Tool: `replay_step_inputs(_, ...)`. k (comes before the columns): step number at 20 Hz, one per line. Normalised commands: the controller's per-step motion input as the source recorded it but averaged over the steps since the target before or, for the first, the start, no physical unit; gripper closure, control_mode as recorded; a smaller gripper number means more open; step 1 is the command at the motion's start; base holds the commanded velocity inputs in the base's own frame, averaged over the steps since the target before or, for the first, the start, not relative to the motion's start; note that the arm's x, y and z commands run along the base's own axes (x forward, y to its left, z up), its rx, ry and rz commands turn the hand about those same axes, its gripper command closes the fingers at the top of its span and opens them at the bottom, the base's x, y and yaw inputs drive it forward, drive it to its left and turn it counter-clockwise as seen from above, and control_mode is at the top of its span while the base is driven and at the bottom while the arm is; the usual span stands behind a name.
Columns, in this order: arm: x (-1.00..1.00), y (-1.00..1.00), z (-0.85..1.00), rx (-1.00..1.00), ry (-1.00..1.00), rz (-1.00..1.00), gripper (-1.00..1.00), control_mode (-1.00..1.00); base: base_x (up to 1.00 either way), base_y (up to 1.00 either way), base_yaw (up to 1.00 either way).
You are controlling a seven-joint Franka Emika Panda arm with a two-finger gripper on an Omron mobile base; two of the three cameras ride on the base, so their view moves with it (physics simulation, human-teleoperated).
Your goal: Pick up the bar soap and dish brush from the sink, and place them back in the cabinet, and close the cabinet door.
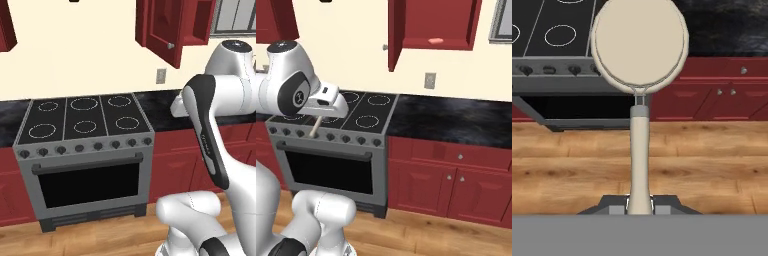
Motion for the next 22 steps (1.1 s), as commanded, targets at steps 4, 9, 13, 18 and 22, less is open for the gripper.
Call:
replay_step_inputs(4, 0.00, 0.00, 0.00, 0.00, 0.00, 0.00, 1.00, 1.00, 0.00, -0.23, -0.10)
replay_step_inputs(9, 0.00, 0.00, 0.00, 0.00, 0.00, 0.00, 1.00, 1.00, 0.00, -0.34, -0.02)
replay_step_inputs(13, 0.00, 0.00, 0.00, 0.00, 0.00, 0.00, 1.00, 1.00, 0.01, -0.49, 0.00)
replay_step_inputs(18, 0.00, 0.00, 0.00, 0.00, 0.00, 0.00, 1.00, 1.00, 0.06, -0.50, 0.00)
replay_step_inputs(22, 0.00, 0.00, 0.00, 0.00, 0.00, 0.00, 1.00, 1.00, 0.07, -0.45, 0.00)
